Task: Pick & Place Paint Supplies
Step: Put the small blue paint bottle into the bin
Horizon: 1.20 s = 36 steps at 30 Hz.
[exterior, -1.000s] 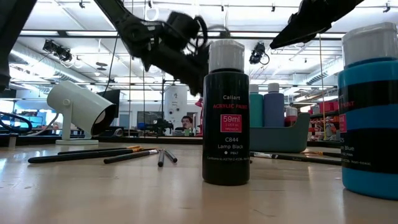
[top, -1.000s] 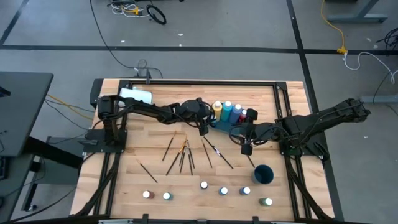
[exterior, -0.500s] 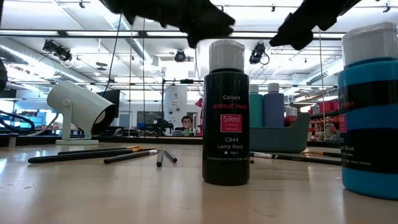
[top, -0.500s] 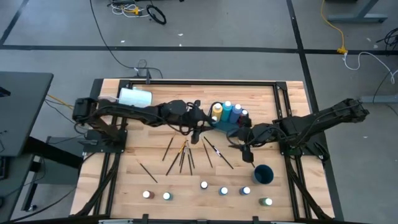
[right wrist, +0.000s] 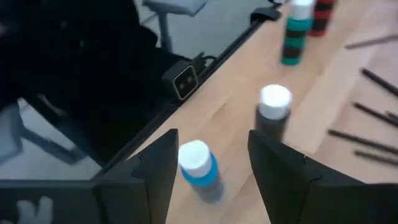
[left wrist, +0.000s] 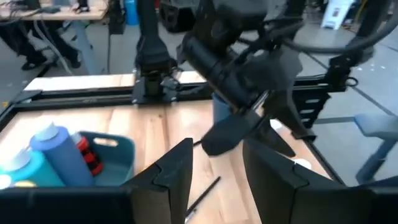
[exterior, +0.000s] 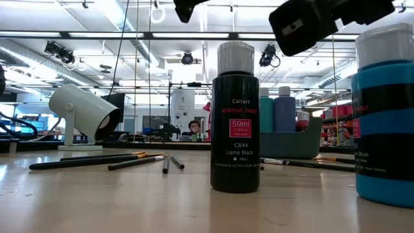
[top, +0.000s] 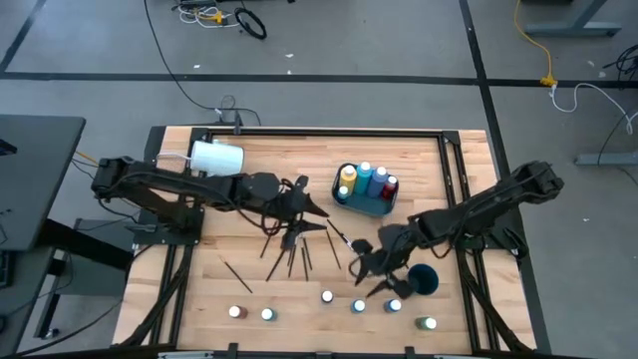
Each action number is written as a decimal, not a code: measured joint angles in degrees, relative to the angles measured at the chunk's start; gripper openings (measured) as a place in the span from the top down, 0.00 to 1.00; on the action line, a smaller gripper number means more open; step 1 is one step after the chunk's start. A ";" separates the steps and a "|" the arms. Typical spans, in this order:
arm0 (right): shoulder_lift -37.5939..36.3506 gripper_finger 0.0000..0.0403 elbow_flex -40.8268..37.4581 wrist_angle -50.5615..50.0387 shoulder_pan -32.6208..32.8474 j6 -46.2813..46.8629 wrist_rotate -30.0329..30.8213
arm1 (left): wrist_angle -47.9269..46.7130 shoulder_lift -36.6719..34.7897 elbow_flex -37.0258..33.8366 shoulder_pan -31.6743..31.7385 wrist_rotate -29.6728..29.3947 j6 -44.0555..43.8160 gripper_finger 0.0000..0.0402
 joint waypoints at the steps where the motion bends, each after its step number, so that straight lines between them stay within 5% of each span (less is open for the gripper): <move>1: 1.02 0.51 0.00 1.10 0.74 -1.61 0.99 | -0.79 -0.29 -0.04 -0.33 -0.10 0.34 0.63; 30: 13.33 0.51 -0.02 10.62 3.06 -5.01 -1.32 | -0.95 -0.45 -0.04 -1.48 -3.58 1.26 0.65; 36: 13.33 0.60 -0.02 10.18 3.06 -5.18 -1.34 | -0.63 -0.44 -0.04 -1.48 -4.34 1.28 0.66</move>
